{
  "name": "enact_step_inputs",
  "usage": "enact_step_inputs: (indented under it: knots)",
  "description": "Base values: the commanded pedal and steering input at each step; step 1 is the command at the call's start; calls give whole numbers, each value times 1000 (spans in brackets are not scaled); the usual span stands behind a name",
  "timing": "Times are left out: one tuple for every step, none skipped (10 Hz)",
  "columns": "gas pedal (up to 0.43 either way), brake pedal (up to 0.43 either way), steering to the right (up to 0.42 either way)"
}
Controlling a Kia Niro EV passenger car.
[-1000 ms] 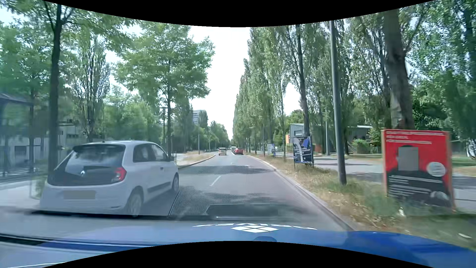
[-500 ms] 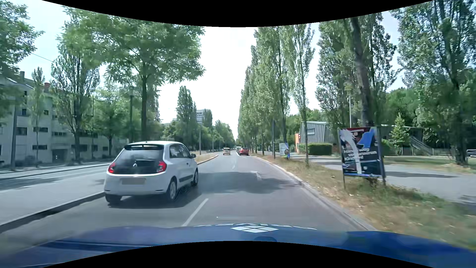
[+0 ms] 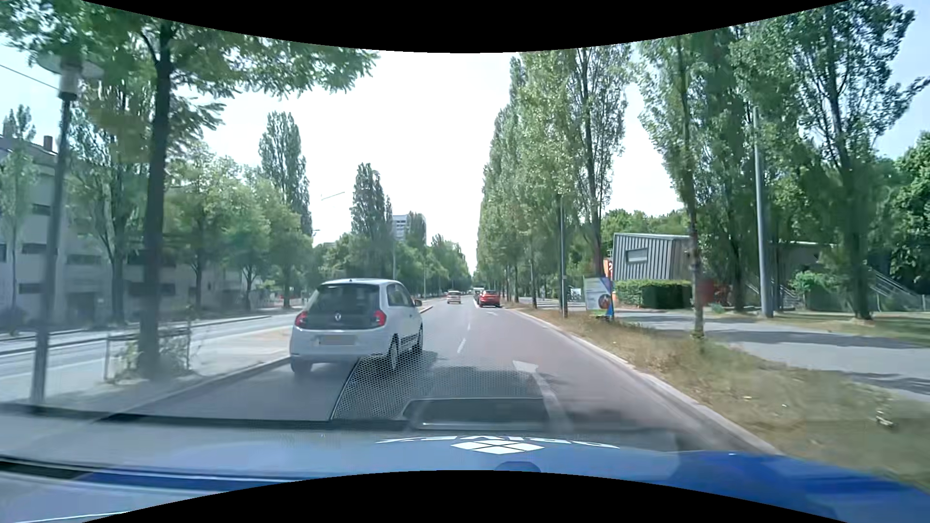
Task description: Follow the waypoints while adhering to traffic rules and regulations
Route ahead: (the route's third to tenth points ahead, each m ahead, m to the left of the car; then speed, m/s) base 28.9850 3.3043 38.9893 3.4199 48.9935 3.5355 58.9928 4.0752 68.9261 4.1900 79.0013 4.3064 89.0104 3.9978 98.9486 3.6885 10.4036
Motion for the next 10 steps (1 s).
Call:
enact_step_inputs:
  knots:
    - [177,0,-30]
    - [177,0,-29]
    - [177,0,-29]
    - [177,0,-29]
    - [177,0,-29]
    - [177,0,-29]
    - [177,0,-28]
    - [177,0,-27]
    - [177,0,-26]
    - [177,0,-24]
